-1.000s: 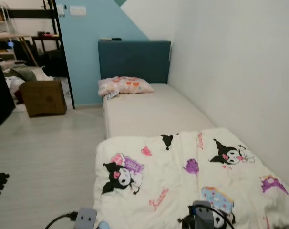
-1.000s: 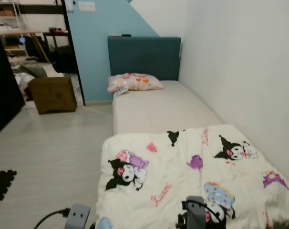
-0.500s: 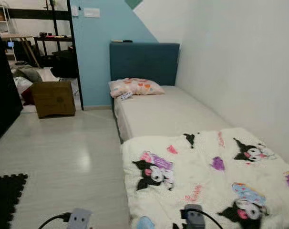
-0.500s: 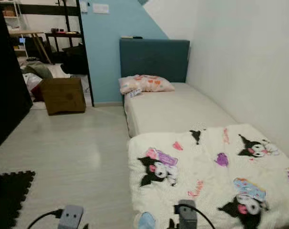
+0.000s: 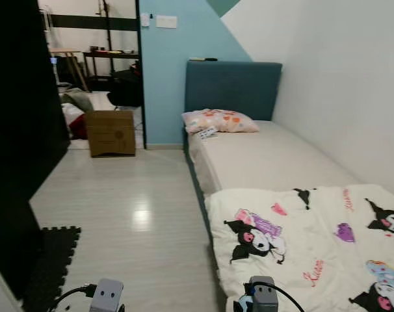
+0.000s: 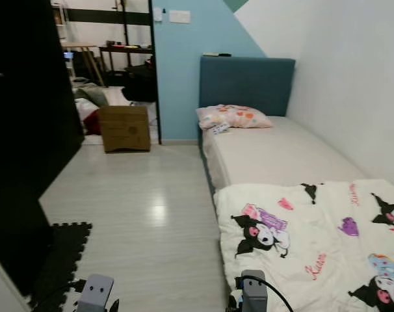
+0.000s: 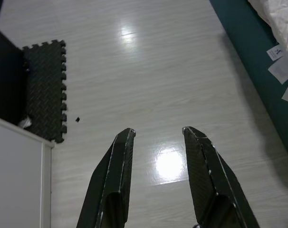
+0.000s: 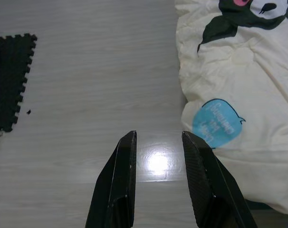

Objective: Clean up the room

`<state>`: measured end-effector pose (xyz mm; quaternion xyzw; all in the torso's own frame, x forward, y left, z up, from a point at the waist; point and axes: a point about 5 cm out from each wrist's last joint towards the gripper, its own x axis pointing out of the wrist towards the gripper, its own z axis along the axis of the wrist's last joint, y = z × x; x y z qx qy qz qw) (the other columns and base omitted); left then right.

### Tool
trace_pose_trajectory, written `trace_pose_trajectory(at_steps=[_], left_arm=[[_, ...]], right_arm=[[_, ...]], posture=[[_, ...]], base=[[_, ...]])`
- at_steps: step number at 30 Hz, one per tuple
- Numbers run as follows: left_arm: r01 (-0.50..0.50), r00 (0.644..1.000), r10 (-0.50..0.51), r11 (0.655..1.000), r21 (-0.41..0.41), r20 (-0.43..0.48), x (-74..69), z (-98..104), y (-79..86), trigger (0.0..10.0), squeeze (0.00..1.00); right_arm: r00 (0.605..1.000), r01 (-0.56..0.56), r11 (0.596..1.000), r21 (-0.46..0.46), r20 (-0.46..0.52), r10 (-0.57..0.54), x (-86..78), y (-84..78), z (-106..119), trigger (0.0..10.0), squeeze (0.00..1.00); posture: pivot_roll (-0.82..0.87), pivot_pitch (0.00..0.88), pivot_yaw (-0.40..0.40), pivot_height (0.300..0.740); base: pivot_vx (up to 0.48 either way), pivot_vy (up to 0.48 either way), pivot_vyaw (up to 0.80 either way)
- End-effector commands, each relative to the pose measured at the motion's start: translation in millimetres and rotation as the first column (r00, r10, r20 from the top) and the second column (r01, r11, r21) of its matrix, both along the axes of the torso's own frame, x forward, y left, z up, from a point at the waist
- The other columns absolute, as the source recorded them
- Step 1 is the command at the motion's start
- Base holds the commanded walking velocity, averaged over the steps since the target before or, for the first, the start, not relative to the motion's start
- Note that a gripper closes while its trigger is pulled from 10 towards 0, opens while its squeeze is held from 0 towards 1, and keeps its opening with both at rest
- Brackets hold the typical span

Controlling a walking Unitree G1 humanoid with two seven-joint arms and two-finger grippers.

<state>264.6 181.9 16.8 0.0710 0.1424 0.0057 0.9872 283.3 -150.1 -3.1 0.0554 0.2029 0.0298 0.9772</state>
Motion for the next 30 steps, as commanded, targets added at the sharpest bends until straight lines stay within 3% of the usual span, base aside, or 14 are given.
trace_pose_trajectory(at_steps=[1, 18, 30], left_arm=[[0.000, 1.000, -0.001, 1.000, -0.017, -0.019, -3.3, -3.5, -3.5, 10.0, 0.00], [-0.020, 1.000, 0.020, 1.000, -0.023, 0.003, 0.7, 1.7, -1.2, 10.0, 0.00], [-0.019, 0.998, 0.022, 0.999, -0.051, 0.057, -1.0, 8.9, -4.0, 10.0, 0.00]], right_arm=[[1.000, 0.017, 1.000, -0.006, -0.023, -0.017, -5.4, -6.6, -5.6, 10.0, 0.00], [0.999, 0.016, 0.998, 0.054, 0.039, -0.018, -2.1, -10.5, 3.1, 10.0, 0.00], [0.998, 0.010, 0.999, 0.042, 0.065, -0.013, -2.0, -10.8, 5.7, 10.0, 0.00]], posture=[[0.06, 0.117, -0.039, 0.688], [0.06, 0.120, -0.034, 0.688], [0.06, 0.108, -0.030, 0.733]], base=[[0.000, 0.000, 0.00], [0.000, 0.000, 0.00], [0.000, 0.000, 0.00]])
